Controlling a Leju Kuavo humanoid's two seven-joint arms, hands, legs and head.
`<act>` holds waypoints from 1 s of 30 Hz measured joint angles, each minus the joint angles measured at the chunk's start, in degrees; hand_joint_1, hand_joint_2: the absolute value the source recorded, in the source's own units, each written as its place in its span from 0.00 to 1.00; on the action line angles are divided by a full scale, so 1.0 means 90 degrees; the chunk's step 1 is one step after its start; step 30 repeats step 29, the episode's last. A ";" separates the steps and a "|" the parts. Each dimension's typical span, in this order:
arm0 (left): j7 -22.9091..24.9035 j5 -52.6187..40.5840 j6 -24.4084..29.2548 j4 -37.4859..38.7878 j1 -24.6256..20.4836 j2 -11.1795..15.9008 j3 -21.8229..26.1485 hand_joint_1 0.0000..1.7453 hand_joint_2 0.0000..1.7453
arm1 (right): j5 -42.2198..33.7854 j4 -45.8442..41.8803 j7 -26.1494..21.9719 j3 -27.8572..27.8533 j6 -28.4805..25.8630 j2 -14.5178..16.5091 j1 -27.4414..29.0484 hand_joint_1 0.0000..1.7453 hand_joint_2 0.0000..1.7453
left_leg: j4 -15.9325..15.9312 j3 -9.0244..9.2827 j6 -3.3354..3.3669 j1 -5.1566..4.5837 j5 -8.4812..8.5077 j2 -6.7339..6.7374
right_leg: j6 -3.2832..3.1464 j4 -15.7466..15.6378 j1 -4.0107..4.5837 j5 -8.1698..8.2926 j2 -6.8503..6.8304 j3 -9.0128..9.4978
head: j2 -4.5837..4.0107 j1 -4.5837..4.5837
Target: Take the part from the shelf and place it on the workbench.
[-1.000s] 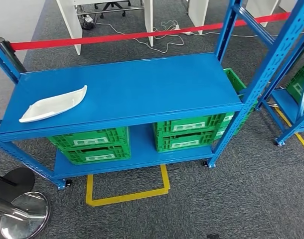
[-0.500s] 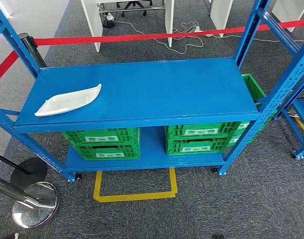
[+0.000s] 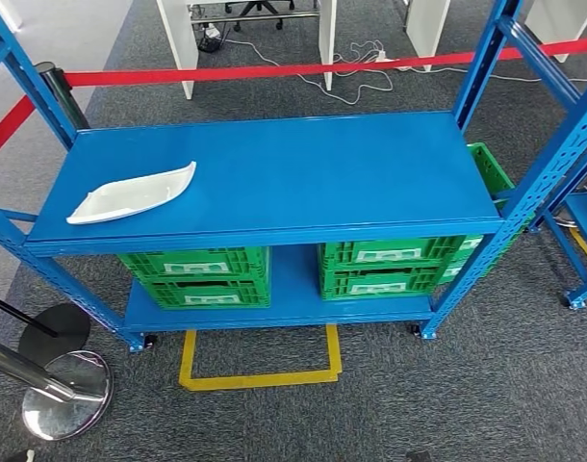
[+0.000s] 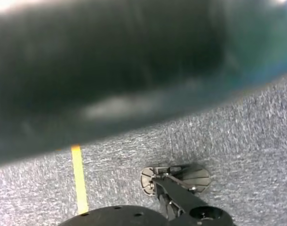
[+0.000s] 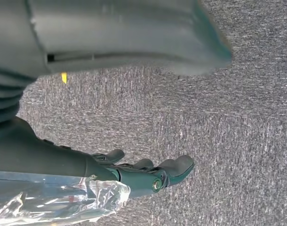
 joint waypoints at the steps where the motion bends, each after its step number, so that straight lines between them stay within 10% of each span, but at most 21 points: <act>1: -0.0001 -0.0002 0.0009 0.0000 -0.0001 -0.0002 0.0005 0.00 0.00 | -0.0019 0.0000 0.0007 -0.0006 0.0002 -0.0002 -0.0004 0.00 0.00 | 0.0000 0.0000 0.0000 -0.0003 -0.0001 0.0000 | 0.0000 -0.0002 -0.0004 0.0000 0.0000 0.0002 | 0.0000 0.0001; 9: -0.0034 -0.0063 0.0091 0.0000 -0.0003 -0.0017 0.0024 0.00 0.00 | -0.0078 0.0000 0.0008 -0.0039 -0.0010 -0.0004 -0.0011 0.00 0.00 | 0.0003 0.0000 0.0014 -0.0029 -0.0009 0.0000 | 0.0007 -0.0023 -0.0027 0.0004 0.0000 0.0013 | 0.0000 0.0001; 13: -0.0048 -0.0113 0.0125 0.0000 -0.0004 -0.0017 0.0027 0.00 1.00 | -0.0080 0.0000 0.0008 -0.0046 -0.0043 -0.0004 -0.0012 0.00 1.00 | 0.0006 0.0001 0.0019 -0.0033 -0.0013 0.0000 | 0.0009 -0.0025 -0.0032 0.0005 -0.0001 0.0014 | 0.0000 0.0001; 23: 0.0344 0.0479 0.0021 -0.0055 0.0063 0.0074 -0.0672 0.00 1.00 | -0.0881 -0.0039 0.0342 0.0613 0.0032 -0.0164 0.0081 0.00 1.00 | 0.0007 0.0001 0.0024 -0.0035 -0.0016 0.0000 | 0.0009 -0.0025 -0.0032 0.0005 0.0000 0.0013 | 0.0000 -0.0001; 27: 0.0533 0.0910 -0.0025 -0.0100 0.0124 0.0135 -0.1109 0.00 0.00 | -0.1385 -0.0073 0.0518 0.1047 0.0137 -0.0265 0.0139 0.00 0.00 | 0.0007 0.0001 0.0026 -0.0035 -0.0017 0.0000 | 0.0009 -0.0025 -0.0032 0.0004 -0.0001 0.0013 | 0.0000 -0.0001; 30: 0.0599 0.1069 -0.0047 -0.0117 0.0148 0.0159 -0.1279 0.00 0.00 | -0.1571 -0.0090 0.0576 0.1214 0.0177 -0.0303 0.0166 0.00 0.00 | 0.0006 0.0001 0.0026 -0.0035 -0.0017 0.0000 | 0.0009 -0.0025 -0.0032 0.0004 -0.0001 0.0013 | 0.0000 -0.0001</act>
